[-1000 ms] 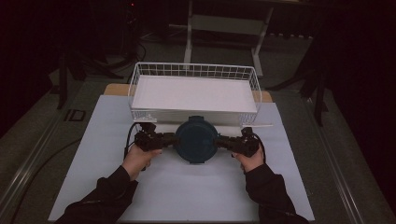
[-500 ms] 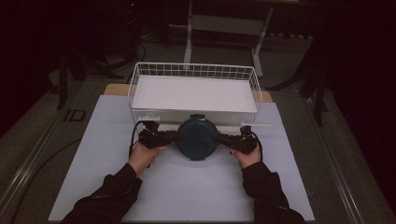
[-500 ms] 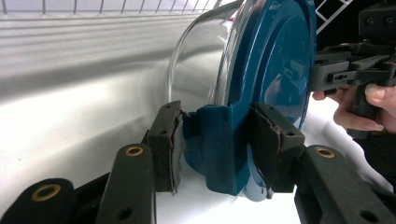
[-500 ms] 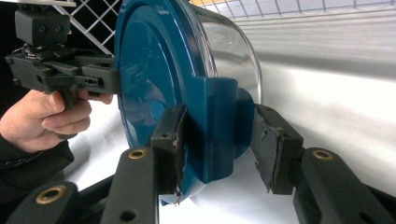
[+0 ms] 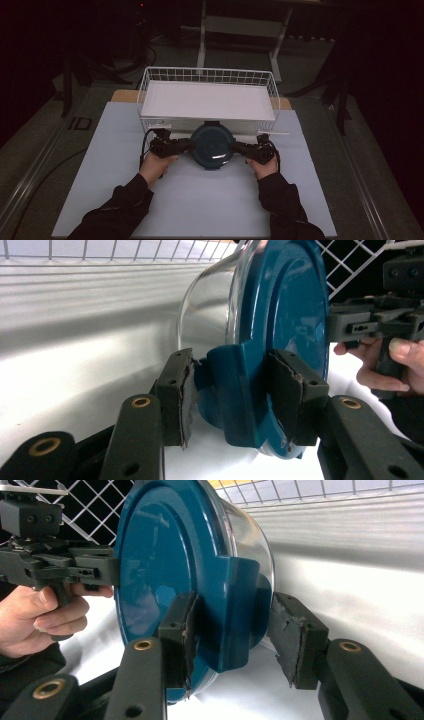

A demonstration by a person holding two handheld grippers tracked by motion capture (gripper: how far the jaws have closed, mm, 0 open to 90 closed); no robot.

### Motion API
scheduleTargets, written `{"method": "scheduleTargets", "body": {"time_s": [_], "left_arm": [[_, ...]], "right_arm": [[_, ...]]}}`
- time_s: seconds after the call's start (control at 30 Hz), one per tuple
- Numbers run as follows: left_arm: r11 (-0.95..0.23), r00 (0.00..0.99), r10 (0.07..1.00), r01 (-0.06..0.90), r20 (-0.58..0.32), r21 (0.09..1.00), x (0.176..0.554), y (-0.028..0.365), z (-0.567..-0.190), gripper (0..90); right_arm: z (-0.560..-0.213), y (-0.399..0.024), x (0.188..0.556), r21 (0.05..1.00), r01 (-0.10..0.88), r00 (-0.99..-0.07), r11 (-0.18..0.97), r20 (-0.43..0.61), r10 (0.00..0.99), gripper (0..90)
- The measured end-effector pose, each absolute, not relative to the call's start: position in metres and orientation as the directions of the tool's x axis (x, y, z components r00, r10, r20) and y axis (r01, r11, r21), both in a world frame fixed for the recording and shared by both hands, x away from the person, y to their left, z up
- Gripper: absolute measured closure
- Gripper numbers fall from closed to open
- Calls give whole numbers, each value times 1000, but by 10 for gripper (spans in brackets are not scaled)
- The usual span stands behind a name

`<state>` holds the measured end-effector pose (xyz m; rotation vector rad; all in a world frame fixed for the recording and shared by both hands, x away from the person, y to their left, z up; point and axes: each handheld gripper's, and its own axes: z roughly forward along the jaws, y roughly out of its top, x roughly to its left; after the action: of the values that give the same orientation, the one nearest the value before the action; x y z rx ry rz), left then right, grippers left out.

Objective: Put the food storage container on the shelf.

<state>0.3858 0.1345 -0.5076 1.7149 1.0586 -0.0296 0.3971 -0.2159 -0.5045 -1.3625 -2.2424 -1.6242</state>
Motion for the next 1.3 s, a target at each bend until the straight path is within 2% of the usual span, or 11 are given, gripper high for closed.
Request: {"method": "scheduleTargets", "body": {"time_s": [0.27,0.43,0.53,0.77,0.83,0.9,1.0,1.17,1.27,1.3], "left_arm": [[-34,602,672,607,-432,794,387,131,-507,504],[-24,588,693,596,-416,802,390,131,-507,445],[-13,579,705,588,-410,809,392,131,-508,412],[-26,567,720,597,-399,802,391,129,-505,400],[-50,590,712,583,-380,811,389,130,-505,353],[-64,630,677,567,-382,821,386,131,-505,261],[-37,624,661,581,-415,813,380,131,-502,214],[-66,664,646,540,-376,839,369,133,-493,122],[-77,682,626,538,-379,839,359,133,-489,9],[-78,685,624,534,-376,842,356,134,-487,9]], "right_arm": [[-501,-210,398,756,653,-589,42,473,656,519],[-500,-208,401,777,628,-581,40,435,688,454],[-499,-207,403,786,618,-572,32,421,705,457],[-497,-204,404,797,603,-560,31,396,728,470],[-496,-203,400,792,610,-557,25,406,725,457],[-494,-203,396,797,603,-562,29,398,725,442],[-490,-202,389,806,590,-571,37,384,726,437],[-479,-200,372,818,573,-597,53,372,711,438],[-474,-196,361,820,568,-620,72,368,692,444],[-473,-194,357,821,565,-629,81,366,686,449]]}}
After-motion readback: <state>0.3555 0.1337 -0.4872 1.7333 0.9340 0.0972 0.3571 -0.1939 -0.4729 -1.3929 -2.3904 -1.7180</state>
